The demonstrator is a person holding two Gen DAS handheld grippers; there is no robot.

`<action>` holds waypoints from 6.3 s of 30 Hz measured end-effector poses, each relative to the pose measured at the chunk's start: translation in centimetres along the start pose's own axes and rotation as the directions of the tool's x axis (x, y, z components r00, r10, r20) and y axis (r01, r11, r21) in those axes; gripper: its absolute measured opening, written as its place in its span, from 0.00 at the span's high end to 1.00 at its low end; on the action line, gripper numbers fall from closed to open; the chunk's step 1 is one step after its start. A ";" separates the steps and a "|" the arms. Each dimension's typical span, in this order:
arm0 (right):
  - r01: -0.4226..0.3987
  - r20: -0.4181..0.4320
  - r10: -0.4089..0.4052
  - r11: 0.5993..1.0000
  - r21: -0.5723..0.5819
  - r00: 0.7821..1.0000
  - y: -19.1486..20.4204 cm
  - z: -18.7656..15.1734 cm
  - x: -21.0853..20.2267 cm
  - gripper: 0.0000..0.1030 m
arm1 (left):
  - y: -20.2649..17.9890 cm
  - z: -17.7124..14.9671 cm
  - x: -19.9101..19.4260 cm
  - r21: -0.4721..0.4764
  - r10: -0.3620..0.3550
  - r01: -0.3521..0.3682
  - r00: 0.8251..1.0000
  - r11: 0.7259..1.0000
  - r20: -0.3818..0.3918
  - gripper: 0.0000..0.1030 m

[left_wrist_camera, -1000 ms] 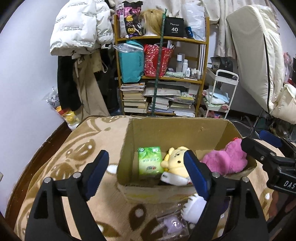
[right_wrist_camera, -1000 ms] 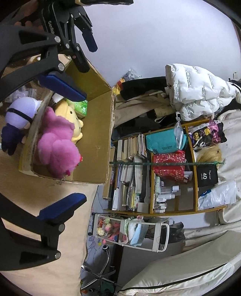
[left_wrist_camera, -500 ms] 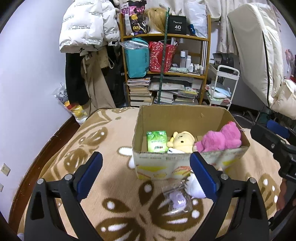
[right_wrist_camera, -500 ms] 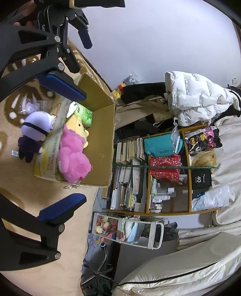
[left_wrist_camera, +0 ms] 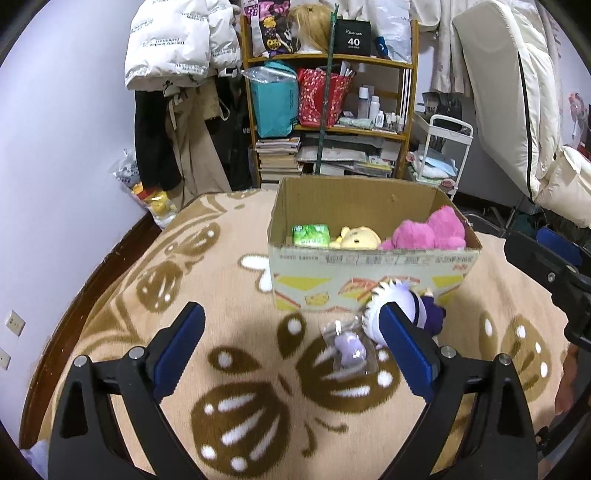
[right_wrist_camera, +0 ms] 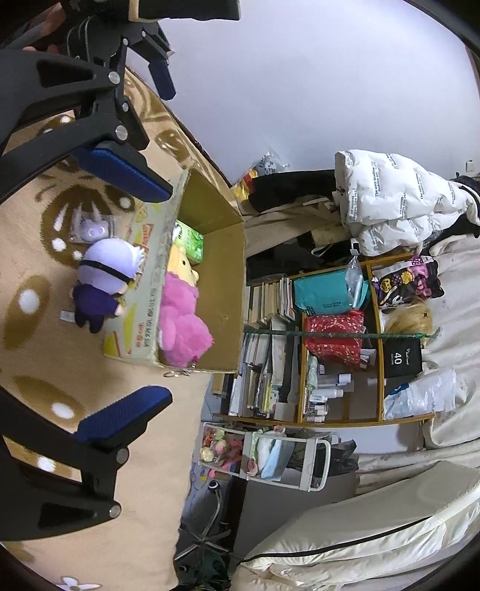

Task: Organize soft objects
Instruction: 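Move both tools back down to the doll and bagged purple toy, then close the left tool on the bagged purple toy while the right tool grips the white-haired doll, then lift the bagged toy and doll and carry both over the box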

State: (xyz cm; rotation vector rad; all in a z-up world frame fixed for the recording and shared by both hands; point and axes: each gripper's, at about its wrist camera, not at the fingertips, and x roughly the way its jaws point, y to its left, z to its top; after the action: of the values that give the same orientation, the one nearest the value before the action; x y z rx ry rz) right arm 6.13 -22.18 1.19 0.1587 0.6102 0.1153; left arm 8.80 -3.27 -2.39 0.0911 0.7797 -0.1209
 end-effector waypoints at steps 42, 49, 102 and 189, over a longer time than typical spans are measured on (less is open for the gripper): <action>-0.049 -0.204 0.072 0.992 0.119 0.976 -1.4 -2.7 8.8 0.00 | -0.4 -1.3 8.8 -0.071 -0.048 0.034 0.976 0.997 -0.211 0.09; -0.044 -0.238 0.071 0.992 0.117 0.969 -1.2 -3.5 10.2 0.00 | -1.2 -1.9 10.6 -0.086 -0.086 0.067 0.967 0.994 -0.241 0.09; -0.083 -0.383 0.182 0.962 0.260 0.906 -2.2 -7.1 16.1 0.00 | -4.8 -5.0 15.9 0.010 -0.078 0.089 0.918 0.996 -0.388 0.08; -0.043 0.107 0.050 0.997 -0.066 0.993 -2.0 7.6 7.0 0.31 | -2.3 7.9 2.9 0.072 0.028 -0.056 0.942 0.996 0.334 0.57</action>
State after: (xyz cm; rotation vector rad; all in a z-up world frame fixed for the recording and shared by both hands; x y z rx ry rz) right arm 16.34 -23.89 3.02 0.1166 0.4939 0.1699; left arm 15.97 -6.71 1.09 0.1598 0.4343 -0.1234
